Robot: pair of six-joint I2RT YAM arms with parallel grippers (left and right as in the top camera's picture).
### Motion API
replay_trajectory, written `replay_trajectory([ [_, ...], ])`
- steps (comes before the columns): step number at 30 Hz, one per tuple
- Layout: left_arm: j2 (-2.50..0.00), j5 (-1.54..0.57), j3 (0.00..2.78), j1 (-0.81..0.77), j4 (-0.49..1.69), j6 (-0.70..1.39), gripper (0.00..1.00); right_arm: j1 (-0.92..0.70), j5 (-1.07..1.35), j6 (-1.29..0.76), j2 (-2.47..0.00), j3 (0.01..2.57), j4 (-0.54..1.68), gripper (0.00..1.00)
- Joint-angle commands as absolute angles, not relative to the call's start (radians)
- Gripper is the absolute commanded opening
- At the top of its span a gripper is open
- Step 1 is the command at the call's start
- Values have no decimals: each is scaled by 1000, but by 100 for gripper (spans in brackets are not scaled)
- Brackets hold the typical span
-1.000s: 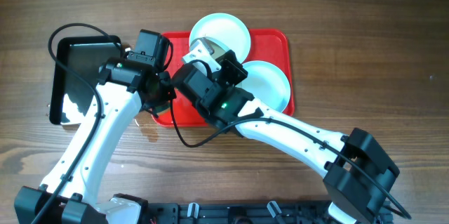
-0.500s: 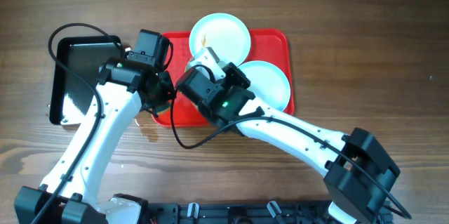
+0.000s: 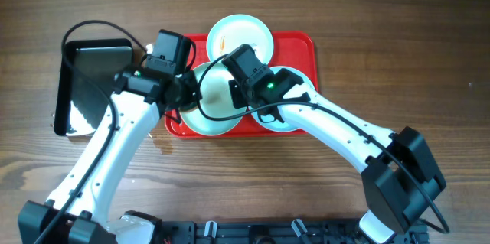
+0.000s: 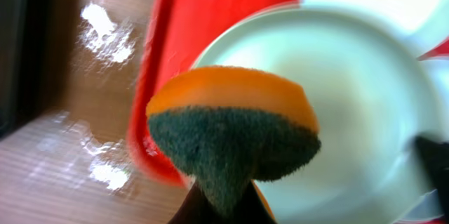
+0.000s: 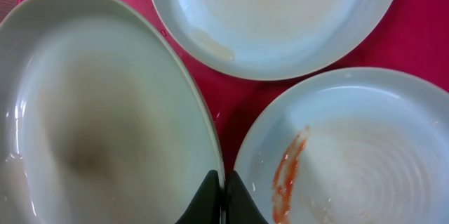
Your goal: Clean dirty plates on tray and stack at the side
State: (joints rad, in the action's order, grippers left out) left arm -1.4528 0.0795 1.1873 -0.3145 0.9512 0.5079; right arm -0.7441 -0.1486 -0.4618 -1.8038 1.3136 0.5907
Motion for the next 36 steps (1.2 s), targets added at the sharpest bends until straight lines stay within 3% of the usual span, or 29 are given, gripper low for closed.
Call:
replay_trajectory([
  [1,-1472,23,1117,-337,858,518,4,-741,-105,-576,-1781,1313,591,4],
  [11,-1588,28,1039,-338,769,517,4,-733,-109,-627,-1875,1311,592,4],
  [21,-1668,201,1039,-338,752,501,4,-732,-110,-575,-1875,1311,635,4],
  [36,-1700,297,1039,-338,638,502,4,-733,-112,-560,-1875,1311,667,4],
])
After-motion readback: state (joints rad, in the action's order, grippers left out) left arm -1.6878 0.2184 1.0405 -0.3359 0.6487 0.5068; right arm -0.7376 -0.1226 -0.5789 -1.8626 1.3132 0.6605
